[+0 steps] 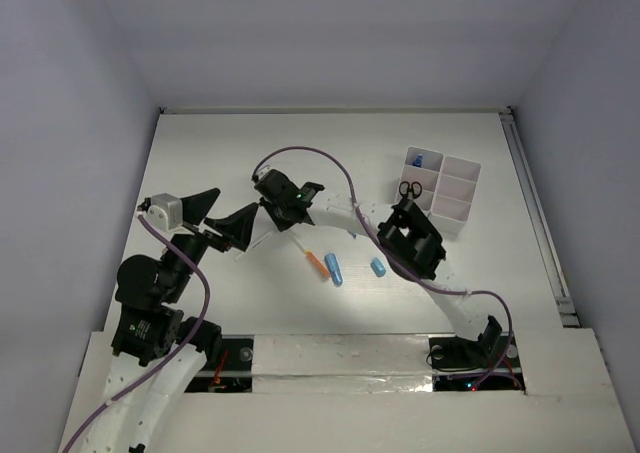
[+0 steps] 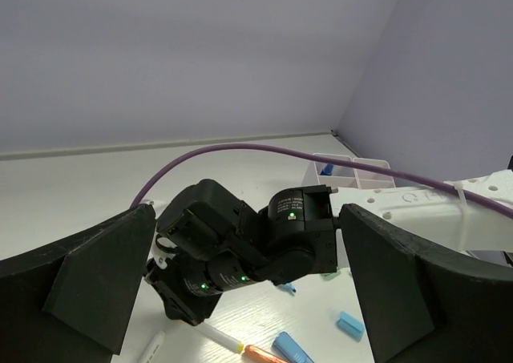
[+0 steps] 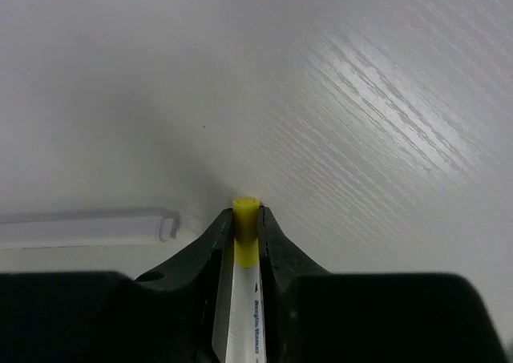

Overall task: Sort the stationery into containers
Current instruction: Pick up the pen from the center of the board, then place the pen in the storage box.

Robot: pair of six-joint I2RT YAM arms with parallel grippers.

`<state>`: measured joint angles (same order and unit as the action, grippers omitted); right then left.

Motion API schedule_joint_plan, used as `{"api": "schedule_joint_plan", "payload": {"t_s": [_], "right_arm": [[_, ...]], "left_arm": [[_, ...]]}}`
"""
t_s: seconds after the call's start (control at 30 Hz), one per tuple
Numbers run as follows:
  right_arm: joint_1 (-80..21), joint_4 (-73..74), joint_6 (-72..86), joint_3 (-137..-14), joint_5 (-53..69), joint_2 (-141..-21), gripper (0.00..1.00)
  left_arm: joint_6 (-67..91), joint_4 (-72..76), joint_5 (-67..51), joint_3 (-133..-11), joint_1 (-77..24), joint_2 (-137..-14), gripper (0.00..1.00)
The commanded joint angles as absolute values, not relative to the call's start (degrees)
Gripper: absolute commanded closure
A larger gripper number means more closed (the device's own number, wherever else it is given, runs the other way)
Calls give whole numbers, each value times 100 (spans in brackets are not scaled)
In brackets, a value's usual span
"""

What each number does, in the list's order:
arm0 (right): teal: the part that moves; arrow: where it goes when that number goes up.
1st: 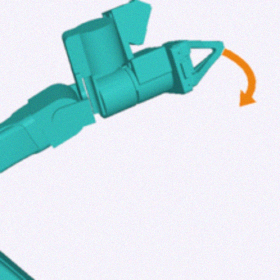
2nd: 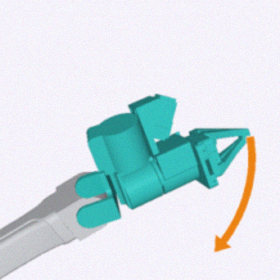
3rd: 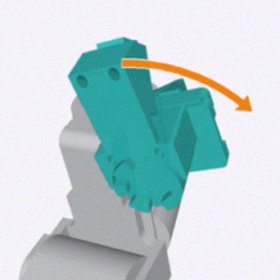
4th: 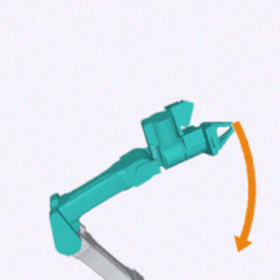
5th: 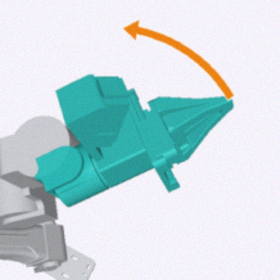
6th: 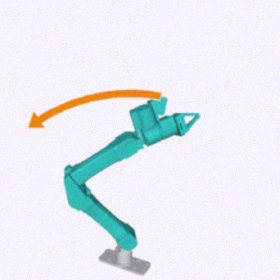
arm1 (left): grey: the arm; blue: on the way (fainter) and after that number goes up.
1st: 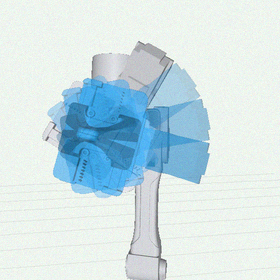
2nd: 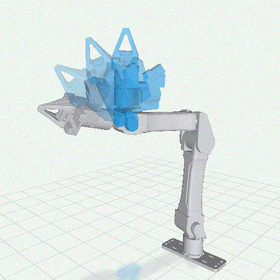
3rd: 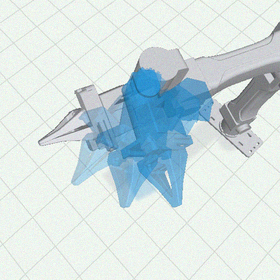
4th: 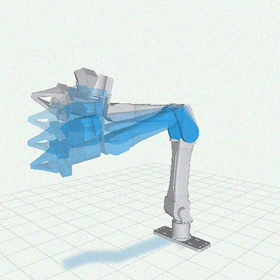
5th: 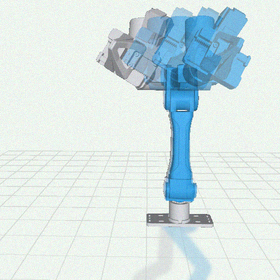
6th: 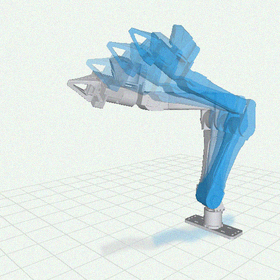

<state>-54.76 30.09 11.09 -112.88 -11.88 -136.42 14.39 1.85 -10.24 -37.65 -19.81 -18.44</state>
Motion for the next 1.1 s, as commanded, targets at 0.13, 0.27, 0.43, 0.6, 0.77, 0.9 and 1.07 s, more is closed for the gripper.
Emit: {"api": "schedule_joint_plan", "payload": {"t_s": [0.13, 0.27, 0.43, 0.6, 0.77, 0.9, 1.07], "right_arm": [[-5449, 3876, 949, -11224, -949, -14002, 97], [-5396, 3534, 1089, -11285, -1011, -13677, 100], [-5221, 1893, 1388, -10428, -1046, -12720, 100], [-5089, -573, 1477, -8950, -1430, -11122, 100], [-4615, -1756, 1502, -7659, -1986, -9995, 100], [-3904, -2713, 1608, -6526, -2519, -8958, 100], [-2641, -3418, 1416, -5354, -3304, -7745, 100]], "left_arm": [[1406, 396, -1011, -3964, -2004, -1758, 1], [1397, 396, -993, -3964, -2004, -1767, 1], [1406, 387, -976, -3964, -2004, -1749, 1], [1398, 395, -984, -3955, -2004, -1740, 1], [1397, 396, -1002, -3955, -2004, -1696, 1], [1397, 387, -984, -3973, -2065, -1652, 1], [1389, 369, -976, -3973, -2118, -1626, 1]]}}
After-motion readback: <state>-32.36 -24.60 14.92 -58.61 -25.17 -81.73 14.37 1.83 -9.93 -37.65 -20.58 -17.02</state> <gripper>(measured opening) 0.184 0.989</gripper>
